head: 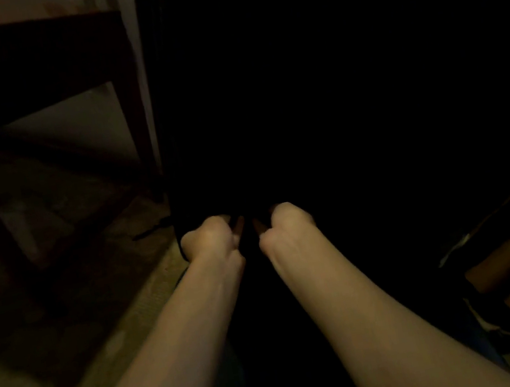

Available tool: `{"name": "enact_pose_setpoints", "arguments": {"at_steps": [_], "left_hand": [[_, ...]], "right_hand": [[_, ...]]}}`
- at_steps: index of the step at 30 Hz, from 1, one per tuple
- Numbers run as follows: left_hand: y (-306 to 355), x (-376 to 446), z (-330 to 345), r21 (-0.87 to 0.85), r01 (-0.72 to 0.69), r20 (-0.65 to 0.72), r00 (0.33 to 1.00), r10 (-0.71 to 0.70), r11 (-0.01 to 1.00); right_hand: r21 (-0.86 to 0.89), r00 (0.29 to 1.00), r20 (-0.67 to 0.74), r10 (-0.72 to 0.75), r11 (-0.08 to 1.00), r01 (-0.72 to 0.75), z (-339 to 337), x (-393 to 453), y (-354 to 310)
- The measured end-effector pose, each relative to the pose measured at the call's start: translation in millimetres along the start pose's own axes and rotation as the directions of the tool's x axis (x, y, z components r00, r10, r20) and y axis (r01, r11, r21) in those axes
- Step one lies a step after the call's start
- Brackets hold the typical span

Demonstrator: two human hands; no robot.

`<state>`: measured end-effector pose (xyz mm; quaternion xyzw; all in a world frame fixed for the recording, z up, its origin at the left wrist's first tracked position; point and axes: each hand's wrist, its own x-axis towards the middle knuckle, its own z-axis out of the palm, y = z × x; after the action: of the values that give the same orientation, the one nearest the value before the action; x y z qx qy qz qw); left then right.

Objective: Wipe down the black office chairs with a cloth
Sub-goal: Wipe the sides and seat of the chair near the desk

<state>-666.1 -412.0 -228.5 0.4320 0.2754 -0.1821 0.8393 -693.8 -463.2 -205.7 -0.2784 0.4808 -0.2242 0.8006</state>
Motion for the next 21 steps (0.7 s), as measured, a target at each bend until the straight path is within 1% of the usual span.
{"name": "enact_pose_setpoints", "arguments": {"at_steps": [2, 5, 7, 9, 11, 13, 16, 19, 21], "left_hand": [[17.6, 4.7, -16.3, 0.027, -0.037, -0.051, 0.998, 0.038, 0.999], [37.8, 6.9, -35.3, -0.009, -0.073, -0.114, 0.991, 0.072, 0.997], [43.4, 13.2, -41.2, -0.029, -0.079, -0.102, 0.992, 0.076, 0.996], [34.9, 24.6, -39.9, -0.035, -0.046, -0.068, 0.997, 0.044, 0.998], [18.2, 31.2, -29.3, -0.042, 0.012, -0.06, 0.998, -0.015, 0.999], [-3.9, 35.1, -11.5, -0.046, 0.026, -0.052, 0.998, -0.028, 0.999], [-42.1, 26.2, 18.4, -0.024, 0.056, -0.015, 0.998, -0.056, 0.998], [-97.6, 1.7, 53.5, 0.021, 0.149, 0.049, 0.987, -0.15, 0.989], [-138.2, -16.6, 75.8, 0.036, 0.225, 0.084, 0.97, -0.228, 0.974]], "right_hand": [[-0.007, 0.999, 0.018, 0.038, 0.999, -0.038, 16.3, -6.5, 19.5], [-0.053, 0.995, 0.029, 0.091, 0.995, -0.089, 28.9, -12.4, 41.9], [-0.06, 0.993, 0.023, 0.112, 0.992, -0.11, 29.9, -12.2, 47.0], [-0.057, 0.992, 0.038, 0.116, 0.992, -0.114, 23.0, -9.1, 43.2], [-0.086, 0.993, 0.042, 0.111, 0.991, -0.107, 9.5, 0.1, 31.8], [-0.104, 0.996, 0.024, 0.081, 0.992, -0.078, -7.2, 12.9, 16.0], [-0.076, 0.999, -0.034, 0.03, 0.997, -0.033, -38.3, 34.9, -11.6], [-0.026, 0.995, -0.103, -0.014, 1.0, 0.011, -86.1, 67.1, -48.4], [-0.008, 0.981, -0.187, -0.053, 0.999, 0.053, -122.6, 92.0, -72.2]]}}
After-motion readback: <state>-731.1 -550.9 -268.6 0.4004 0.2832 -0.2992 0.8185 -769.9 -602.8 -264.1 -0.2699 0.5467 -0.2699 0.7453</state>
